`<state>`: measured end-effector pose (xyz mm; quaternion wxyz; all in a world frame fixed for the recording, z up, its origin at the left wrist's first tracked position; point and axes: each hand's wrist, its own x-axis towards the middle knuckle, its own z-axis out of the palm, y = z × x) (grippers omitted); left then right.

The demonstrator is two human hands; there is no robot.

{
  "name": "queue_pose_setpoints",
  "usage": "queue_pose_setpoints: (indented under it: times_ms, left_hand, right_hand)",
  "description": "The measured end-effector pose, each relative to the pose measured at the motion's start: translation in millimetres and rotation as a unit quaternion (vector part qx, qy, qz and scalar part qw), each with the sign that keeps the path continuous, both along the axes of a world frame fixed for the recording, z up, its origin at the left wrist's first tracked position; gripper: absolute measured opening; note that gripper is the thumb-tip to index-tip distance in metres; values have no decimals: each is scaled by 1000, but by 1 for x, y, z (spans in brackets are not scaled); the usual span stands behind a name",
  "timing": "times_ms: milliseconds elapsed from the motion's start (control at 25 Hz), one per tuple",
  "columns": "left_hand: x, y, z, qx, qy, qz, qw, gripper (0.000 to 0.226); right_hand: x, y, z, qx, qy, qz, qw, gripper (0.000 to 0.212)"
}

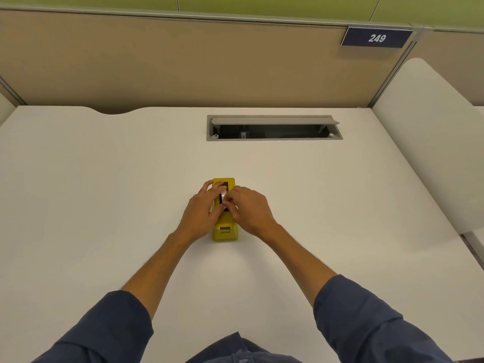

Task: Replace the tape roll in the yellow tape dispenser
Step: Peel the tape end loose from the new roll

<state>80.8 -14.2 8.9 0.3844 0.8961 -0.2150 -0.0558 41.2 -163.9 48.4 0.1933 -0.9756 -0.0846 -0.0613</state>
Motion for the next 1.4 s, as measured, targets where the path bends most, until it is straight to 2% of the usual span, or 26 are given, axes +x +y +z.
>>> queue_pose_setpoints:
  times_ms: [280, 840, 1080, 1400]
  left_hand:
    - [-4, 4, -5, 2, 25, -3, 1000, 53]
    - [-12, -1, 4, 74, 15, -2, 997, 54]
    - [-27, 0, 2, 9, 35, 13, 999, 58]
    - [-40, -3, -2, -2, 43, 60, 997, 54]
  right_hand:
    - [-16, 2, -6, 15, -16, -10, 1000, 20]
    - [-42, 8, -12, 29, -13, -29, 999, 18]
    - [-47, 10, -13, 45, -20, -42, 998, 17]
    - [-52, 11, -13, 59, -35, -44, 997, 15]
